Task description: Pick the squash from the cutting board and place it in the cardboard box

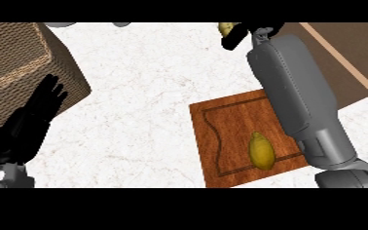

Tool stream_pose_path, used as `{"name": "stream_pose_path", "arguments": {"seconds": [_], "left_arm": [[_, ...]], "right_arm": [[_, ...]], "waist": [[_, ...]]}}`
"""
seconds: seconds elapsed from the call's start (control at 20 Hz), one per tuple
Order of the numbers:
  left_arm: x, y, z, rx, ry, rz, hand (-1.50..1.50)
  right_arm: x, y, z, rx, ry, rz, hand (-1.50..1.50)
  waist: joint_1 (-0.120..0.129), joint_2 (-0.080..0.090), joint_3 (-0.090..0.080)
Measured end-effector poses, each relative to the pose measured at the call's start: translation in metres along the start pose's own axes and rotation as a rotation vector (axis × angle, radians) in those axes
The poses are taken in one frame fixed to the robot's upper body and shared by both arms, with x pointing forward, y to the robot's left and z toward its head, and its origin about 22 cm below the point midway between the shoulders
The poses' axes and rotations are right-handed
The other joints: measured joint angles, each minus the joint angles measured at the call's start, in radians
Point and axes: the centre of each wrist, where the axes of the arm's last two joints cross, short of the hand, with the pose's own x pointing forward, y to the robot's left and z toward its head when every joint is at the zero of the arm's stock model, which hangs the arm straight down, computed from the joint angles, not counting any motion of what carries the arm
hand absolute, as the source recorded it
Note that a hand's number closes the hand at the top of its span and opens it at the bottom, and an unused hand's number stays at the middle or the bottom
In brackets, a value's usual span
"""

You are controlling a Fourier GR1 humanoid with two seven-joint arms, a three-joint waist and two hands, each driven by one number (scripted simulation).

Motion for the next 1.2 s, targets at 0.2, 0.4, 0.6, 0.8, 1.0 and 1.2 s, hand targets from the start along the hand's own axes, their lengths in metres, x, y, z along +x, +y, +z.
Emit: {"name": "stream_pose_path", "arguments": {"seconds": [0.2, 0.4, 0.6, 0.8, 1.0, 1.2], "left_arm": [[-0.003, 0.0, -0.001, 0.002, 0.007, 0.006, 0.0], [0.001, -0.001, -0.002, 0.001, 0.0, 0.005, 0.0], [-0.004, -0.002, 0.001, 0.002, 0.002, 0.005, 0.0], [0.002, -0.003, 0.006, -0.005, 0.001, 0.002, 0.0], [0.006, -0.002, 0.002, -0.005, -0.002, -0.003, 0.0], [0.001, -0.001, 0.002, -0.007, -0.008, 0.002, 0.0]], "right_arm": [[0.007, -0.038, 0.002, -0.134, 0.071, -0.016, 1.5], [-0.006, -0.061, -0.004, -0.218, 0.153, -0.027, 1.5], [-0.032, -0.081, -0.014, -0.266, 0.222, -0.032, 1.5], [-0.063, -0.092, -0.025, -0.269, 0.258, -0.006, 1.5], [-0.089, -0.088, -0.036, -0.256, 0.27, 0.016, 1.5], [-0.118, -0.079, -0.046, -0.263, 0.261, 0.022, 1.5]], "waist": [[-0.004, -0.001, 0.0], [-0.002, 0.0, 0.0], [0.001, 0.002, 0.0], [0.004, 0.003, 0.0], [0.007, 0.005, 0.0], [0.013, 0.008, 0.0]]}}
